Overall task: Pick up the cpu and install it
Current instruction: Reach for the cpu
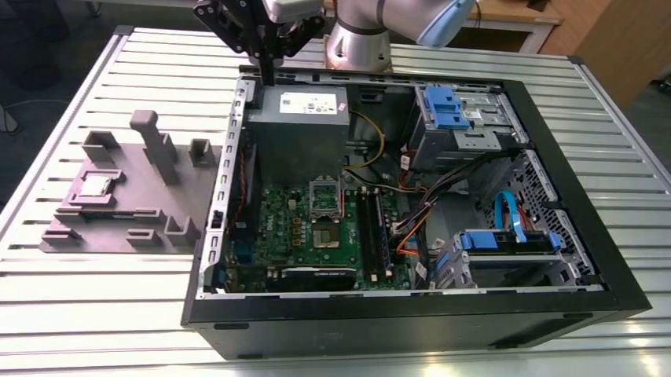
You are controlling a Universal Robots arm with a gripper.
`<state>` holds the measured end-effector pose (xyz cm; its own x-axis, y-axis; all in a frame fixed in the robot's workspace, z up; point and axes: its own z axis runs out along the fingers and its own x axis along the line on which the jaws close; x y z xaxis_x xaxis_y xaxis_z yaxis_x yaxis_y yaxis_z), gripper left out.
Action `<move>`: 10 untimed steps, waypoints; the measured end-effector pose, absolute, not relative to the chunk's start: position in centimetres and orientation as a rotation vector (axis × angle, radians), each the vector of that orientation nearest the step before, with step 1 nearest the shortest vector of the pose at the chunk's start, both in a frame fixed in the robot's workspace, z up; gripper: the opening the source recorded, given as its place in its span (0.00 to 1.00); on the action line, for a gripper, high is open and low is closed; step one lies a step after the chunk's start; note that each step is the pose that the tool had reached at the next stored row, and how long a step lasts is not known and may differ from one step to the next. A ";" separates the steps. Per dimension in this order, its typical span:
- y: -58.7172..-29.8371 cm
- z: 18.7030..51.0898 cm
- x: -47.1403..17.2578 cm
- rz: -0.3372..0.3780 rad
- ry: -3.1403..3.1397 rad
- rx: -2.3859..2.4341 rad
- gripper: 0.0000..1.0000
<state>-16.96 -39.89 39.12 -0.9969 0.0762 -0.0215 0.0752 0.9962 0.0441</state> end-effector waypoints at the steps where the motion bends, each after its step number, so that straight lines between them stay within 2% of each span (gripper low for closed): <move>1: -39.9 39.1 -17.0 0.067 3.115 0.118 0.10; 10: -39.9 39.1 -17.4 0.068 3.116 0.118 0.10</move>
<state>-17.35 -39.89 39.10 -0.9969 0.0763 -0.0213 0.0753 0.9962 0.0441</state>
